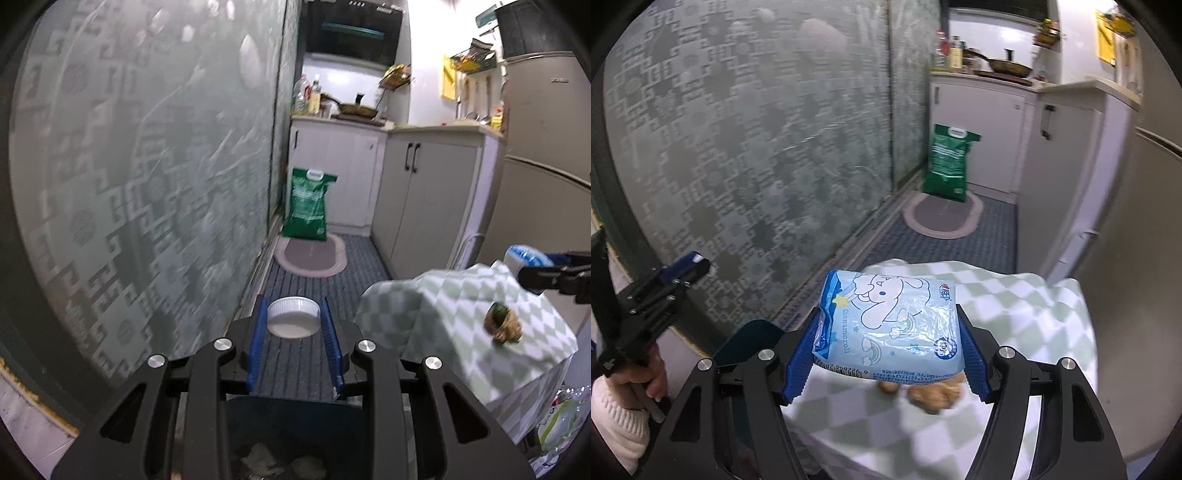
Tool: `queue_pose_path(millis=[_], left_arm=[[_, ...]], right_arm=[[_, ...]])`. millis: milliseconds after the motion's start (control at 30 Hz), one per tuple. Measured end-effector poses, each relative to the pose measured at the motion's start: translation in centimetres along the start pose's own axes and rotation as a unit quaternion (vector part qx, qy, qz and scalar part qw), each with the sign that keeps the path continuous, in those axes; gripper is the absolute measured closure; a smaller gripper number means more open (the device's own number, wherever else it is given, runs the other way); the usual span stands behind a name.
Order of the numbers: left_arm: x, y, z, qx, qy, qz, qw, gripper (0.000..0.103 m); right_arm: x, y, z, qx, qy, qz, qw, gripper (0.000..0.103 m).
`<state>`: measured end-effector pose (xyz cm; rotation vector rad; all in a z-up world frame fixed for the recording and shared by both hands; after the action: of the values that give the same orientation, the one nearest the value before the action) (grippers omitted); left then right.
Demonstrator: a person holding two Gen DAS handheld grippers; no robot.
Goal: Collect trash
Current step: 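Grasp the tissue pack with the right tool while the left tool grasps the white cup, then carry the tissue pack and white cup over the teal bin and release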
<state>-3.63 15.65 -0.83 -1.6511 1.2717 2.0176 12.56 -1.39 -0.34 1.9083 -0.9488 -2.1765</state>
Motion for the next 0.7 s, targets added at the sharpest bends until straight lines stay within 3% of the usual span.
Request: queue_pose_path(millis=[400, 700], left_arm=[[3.6, -2.3, 3.1, -0.013, 0.004, 0.127, 0.9918, 0.071], [6.8, -4.9, 4.3, -0.006, -0.015, 0.225, 0.9743, 0.071]], right_arm=[[-0.6, -3.5, 7.4, -0.068, 0.041, 0.042, 0.996, 0.034], [0.2, -6.3, 10.0, -0.080, 0.063, 0.090, 0.991, 0.034]])
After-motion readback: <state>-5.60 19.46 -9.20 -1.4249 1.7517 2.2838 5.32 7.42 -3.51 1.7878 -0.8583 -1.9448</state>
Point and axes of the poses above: each gripper's, at about its wrist camera, not at the fingertips, and y roughly against the way its jaws point, z to its left, x to its underside, the point moved 3 cm from there along -y, roughly the way its jaws point, and after that the axes turned 6 degrees about -x, right-handed, at the moved point
